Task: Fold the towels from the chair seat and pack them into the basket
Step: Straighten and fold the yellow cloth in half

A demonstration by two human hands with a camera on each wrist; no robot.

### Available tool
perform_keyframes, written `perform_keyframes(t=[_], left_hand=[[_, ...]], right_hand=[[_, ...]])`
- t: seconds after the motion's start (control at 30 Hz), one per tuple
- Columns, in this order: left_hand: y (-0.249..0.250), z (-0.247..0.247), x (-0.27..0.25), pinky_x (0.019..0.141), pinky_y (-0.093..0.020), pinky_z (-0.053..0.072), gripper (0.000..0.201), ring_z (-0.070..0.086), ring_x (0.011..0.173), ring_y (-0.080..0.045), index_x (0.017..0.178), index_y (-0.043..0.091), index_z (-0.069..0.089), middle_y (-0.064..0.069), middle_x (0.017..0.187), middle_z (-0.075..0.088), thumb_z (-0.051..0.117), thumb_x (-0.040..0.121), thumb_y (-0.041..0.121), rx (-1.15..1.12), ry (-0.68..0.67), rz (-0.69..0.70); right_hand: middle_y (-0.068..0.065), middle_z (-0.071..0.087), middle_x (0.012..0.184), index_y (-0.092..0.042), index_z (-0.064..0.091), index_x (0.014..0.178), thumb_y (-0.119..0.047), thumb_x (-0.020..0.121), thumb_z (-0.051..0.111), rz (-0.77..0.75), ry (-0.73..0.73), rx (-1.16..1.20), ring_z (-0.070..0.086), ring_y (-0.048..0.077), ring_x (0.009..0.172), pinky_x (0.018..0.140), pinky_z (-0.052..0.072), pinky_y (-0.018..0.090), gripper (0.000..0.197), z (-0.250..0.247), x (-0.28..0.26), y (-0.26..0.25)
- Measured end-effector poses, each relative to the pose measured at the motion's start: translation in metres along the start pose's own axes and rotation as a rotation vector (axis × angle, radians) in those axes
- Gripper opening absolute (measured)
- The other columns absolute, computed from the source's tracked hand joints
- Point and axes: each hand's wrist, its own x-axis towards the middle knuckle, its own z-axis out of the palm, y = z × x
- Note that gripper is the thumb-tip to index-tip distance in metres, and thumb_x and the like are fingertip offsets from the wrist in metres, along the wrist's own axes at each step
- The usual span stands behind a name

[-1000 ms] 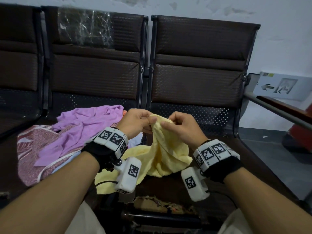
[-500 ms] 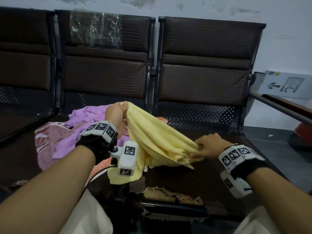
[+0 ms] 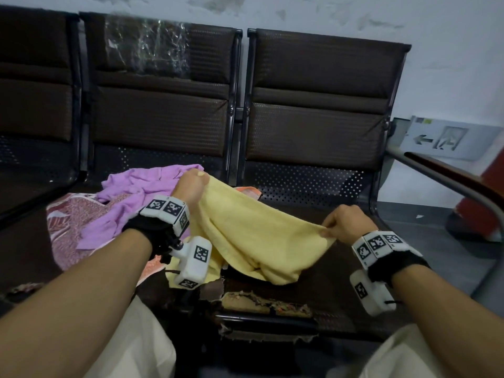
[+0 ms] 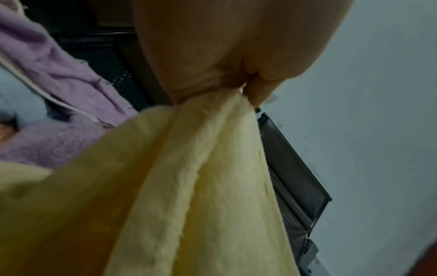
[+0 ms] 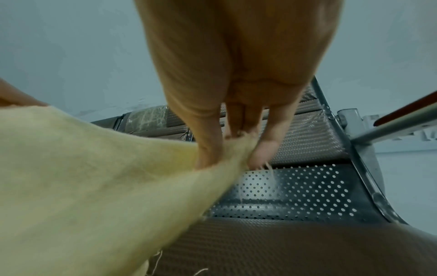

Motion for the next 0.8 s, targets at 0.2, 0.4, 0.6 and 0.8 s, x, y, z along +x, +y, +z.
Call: perform_keyframes(t=[0.2,0.4,0.6,0.8], left_hand=[[-0.001,0.009,-0.015,0.073,-0.033,0.042,0.018,0.051,0.079,-0.022,0.077,0.017,0.05,-0.003,0.075,0.052,0.041,0.092,0.018,0.041,-0.103,0.075],[0.017,0.008,-0.032,0.079,-0.042,0.052,0.013,0.061,0.083,-0.025,0.087,0.016,0.059,-0.007,0.086,0.064,0.05,0.095,0.021,-0.171,0.008,0.154],[0.064,-0.011,-0.037,0.087,-0.05,0.049,0.011,0.056,0.085,-0.022,0.087,0.013,0.059,-0.012,0.092,0.062,0.05,0.093,0.014,-0.282,0.118,0.245],[0.114,-0.048,-0.032,0.085,-0.044,0.05,0.013,0.056,0.085,-0.019,0.092,0.009,0.064,-0.017,0.096,0.067,0.053,0.091,0.017,-0.303,0.268,0.364]], right_hand=[[-0.001,0.048,0.1,-0.018,0.07,0.084,-0.028,0.084,0.068,-0.122,0.212,0.009,0.045,0.019,0.103,0.091,0.042,0.033,0.01,0.0,-0.005,0.0],[0.002,0.06,0.08,-0.02,0.058,0.077,-0.026,0.087,0.057,0.118,0.445,0.518,0.053,0.022,0.082,0.07,0.034,0.028,0.012,-0.022,-0.011,-0.004],[-0.001,0.06,0.08,-0.022,0.059,0.076,-0.029,0.083,0.063,0.222,0.71,0.781,0.054,0.021,0.083,0.074,0.037,0.027,0.011,-0.08,-0.02,-0.014],[0.0,0.058,0.088,-0.014,0.066,0.096,-0.026,0.087,0.064,0.137,0.899,0.823,0.052,0.016,0.084,0.074,0.037,0.023,0.015,-0.144,-0.035,-0.024]])
